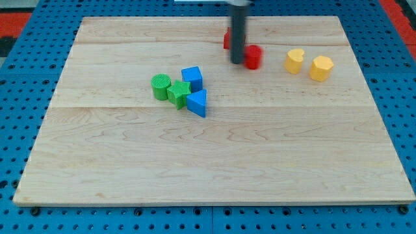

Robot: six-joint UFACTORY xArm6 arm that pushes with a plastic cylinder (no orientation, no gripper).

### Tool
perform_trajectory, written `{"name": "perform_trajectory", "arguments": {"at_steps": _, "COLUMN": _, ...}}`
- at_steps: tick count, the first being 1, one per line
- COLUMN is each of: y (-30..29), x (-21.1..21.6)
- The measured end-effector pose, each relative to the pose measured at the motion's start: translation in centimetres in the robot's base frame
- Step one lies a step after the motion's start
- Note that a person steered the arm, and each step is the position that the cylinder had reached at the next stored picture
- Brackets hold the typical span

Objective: Move the red star to the line of blocks

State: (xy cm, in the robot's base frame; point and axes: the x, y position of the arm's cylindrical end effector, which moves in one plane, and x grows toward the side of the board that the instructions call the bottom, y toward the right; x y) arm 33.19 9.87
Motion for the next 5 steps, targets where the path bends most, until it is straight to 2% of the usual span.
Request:
{"name": "perform_trajectory", "arguments": {"at_steps": 1, "y": 0.9, "x": 0.6}}
{"name": "perform_trajectory", "arguments": {"at_steps": 2, "y": -6.9, "x": -3.2}}
{"name": "perform_trajectory", "arguments": {"at_steps": 3, "y": -9.3, "x": -6.3}}
{"name": "perform_trajectory", "arguments": {"at_steps": 4, "y": -4.1, "x": -6.3}}
{"name": "perform_trajectory", "arguments": {"at_steps": 5, "y": -2.6, "x": -7.0}}
